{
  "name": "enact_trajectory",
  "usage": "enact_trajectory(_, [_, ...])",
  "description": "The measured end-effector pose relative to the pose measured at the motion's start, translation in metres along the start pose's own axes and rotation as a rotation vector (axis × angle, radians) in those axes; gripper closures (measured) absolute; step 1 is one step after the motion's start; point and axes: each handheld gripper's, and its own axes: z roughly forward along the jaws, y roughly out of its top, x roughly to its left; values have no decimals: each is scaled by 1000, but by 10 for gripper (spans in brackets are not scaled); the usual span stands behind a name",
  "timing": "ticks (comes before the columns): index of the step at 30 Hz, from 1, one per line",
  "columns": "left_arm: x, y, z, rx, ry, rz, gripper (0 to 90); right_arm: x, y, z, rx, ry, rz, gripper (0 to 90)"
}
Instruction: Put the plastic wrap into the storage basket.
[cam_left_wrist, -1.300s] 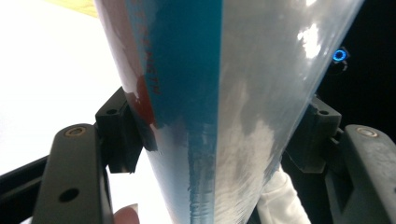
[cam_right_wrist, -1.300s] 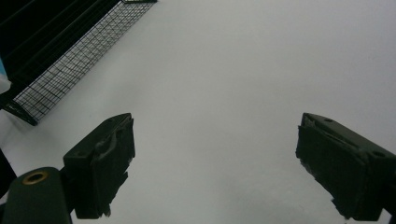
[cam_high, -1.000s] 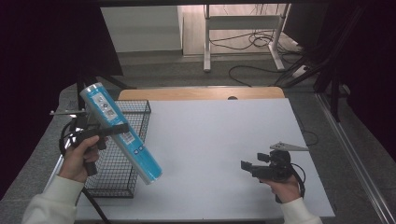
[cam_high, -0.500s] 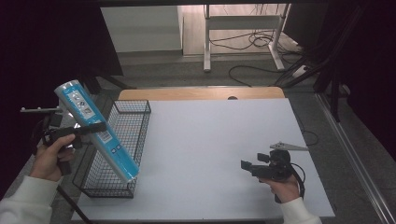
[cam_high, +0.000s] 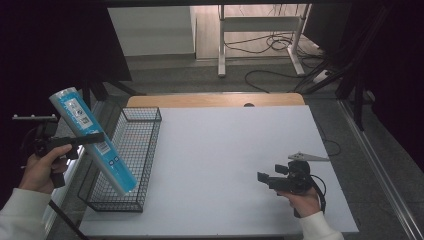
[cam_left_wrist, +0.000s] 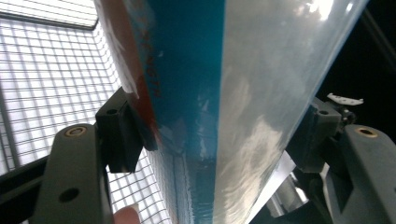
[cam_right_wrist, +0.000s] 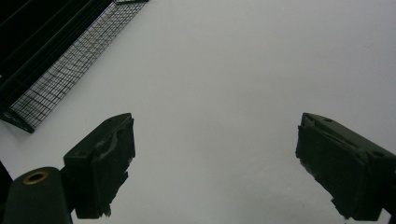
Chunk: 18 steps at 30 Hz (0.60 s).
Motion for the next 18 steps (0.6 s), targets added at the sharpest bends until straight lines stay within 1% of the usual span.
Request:
enact_trajectory(1, [0, 0, 0, 0, 0, 0, 321, 0, 0, 0, 0, 3, 0, 122])
enact_trajectory(3, [1, 2, -1, 7, 20, 3, 321, 0, 0, 0, 0, 10, 4, 122])
enact_trajectory(8, [3, 2, 0, 24, 25, 4, 321, 0, 0, 0, 0, 8, 4, 122])
enact_trajectory(9, [3, 1, 2, 31, 31, 6, 321, 0, 0, -1, 0, 7, 4, 122])
enact_trajectory(10, [5, -1, 4, 43, 46, 13, 320, 0, 0, -1, -1, 7, 5, 122])
enact_trajectory(12, [7, -2, 5, 49, 52, 14, 321, 0, 0, -1, -1, 6, 5, 122])
enact_trajectory(14, [12, -5, 9, 60, 59, 0, 321, 0, 0, 0, 1, 20, 15, 122])
enact_trajectory(15, [14, -5, 11, 68, 66, 2, 320, 0, 0, 0, 0, 31, 21, 122])
enact_trajectory(16, [14, -5, 11, 68, 66, 2, 321, 0, 0, 0, 0, 31, 21, 122])
enact_trajectory(17, [16, -7, 15, 82, 85, 3, 321, 0, 1, 0, 1, 30, 16, 122])
enact_trajectory(18, [16, -7, 15, 82, 85, 3, 320, 1, 1, 0, 1, 29, 15, 122])
